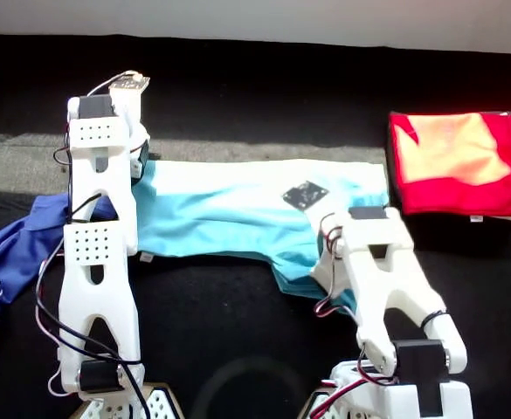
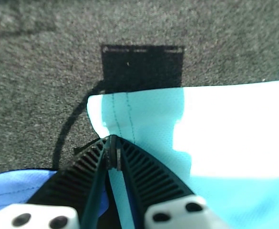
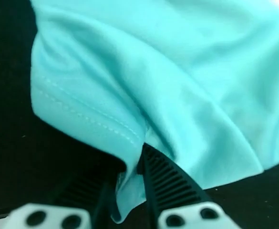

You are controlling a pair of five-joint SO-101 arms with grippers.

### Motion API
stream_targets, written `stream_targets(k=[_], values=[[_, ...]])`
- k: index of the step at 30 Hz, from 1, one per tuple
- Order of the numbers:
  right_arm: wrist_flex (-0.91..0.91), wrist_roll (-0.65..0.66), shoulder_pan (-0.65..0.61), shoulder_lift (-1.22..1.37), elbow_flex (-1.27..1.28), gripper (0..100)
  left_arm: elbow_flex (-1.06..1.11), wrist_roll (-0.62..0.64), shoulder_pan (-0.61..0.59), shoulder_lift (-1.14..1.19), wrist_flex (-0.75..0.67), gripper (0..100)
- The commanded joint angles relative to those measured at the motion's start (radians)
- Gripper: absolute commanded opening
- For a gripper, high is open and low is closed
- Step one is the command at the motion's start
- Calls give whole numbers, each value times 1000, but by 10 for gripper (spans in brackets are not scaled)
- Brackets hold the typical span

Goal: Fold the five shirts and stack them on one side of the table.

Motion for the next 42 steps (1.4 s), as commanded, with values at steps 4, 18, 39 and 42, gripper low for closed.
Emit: stream_targets(k=[4, 18, 39, 42], values=[[54, 12, 47, 7, -323, 6, -2, 6, 15, 13, 3, 9], [61, 6, 31, 532, -851, 10, -2, 6, 15, 13, 3, 9], [302, -304, 12, 605, -1156, 29, -2, 6, 15, 13, 3, 9], [383, -302, -10, 598, -1156, 12, -2, 6, 15, 13, 3, 9]])
